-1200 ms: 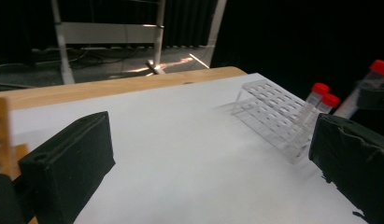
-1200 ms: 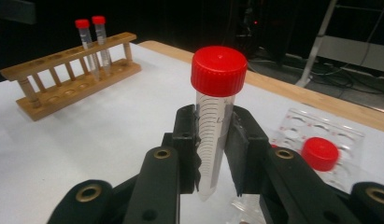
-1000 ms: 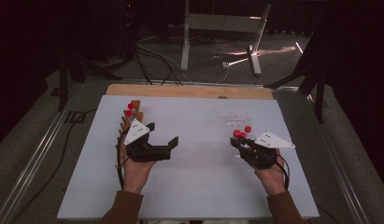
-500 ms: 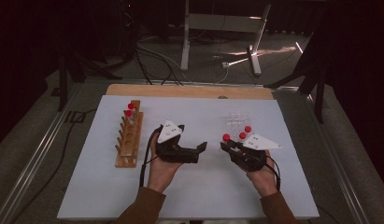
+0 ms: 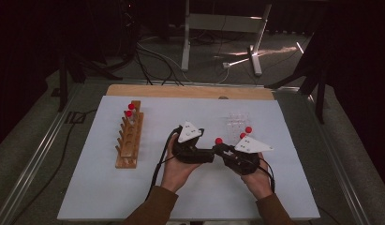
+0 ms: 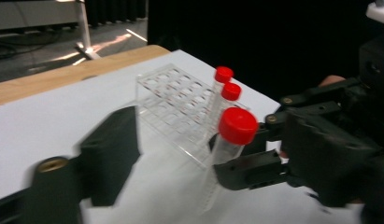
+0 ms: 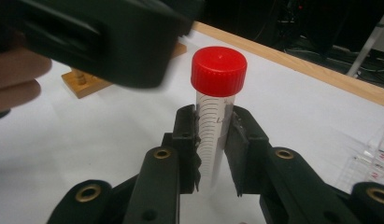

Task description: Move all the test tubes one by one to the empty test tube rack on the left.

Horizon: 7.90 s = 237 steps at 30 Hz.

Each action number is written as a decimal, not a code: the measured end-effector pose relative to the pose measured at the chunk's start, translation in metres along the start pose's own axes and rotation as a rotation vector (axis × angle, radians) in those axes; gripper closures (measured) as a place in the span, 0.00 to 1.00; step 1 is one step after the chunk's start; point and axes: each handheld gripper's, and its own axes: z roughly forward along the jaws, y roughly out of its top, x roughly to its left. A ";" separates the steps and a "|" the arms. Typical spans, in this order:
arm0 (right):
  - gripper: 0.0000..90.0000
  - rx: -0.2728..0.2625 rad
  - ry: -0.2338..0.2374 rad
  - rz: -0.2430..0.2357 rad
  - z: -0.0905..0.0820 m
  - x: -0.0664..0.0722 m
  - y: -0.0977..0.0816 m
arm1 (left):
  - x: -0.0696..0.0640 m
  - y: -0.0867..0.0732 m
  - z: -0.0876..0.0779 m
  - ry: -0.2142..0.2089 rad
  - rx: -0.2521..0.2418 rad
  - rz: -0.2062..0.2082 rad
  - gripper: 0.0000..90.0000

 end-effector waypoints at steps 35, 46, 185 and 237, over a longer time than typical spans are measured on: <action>0.16 -0.006 0.030 0.047 0.001 -0.006 -0.001 | 0.007 0.002 -0.001 0.029 0.008 -0.020 0.79; 0.03 -0.021 0.030 0.053 -0.004 -0.011 0.000 | 0.017 0.005 -0.011 0.059 -0.009 -0.040 0.79; 0.00 -0.060 0.012 0.065 -0.014 -0.020 -0.002 | 0.170 -0.051 -0.120 0.552 0.065 -0.164 0.78; 0.00 -0.174 -0.156 0.164 -0.047 -0.051 0.004 | 0.128 -0.068 -0.142 0.411 -0.177 -0.204 0.01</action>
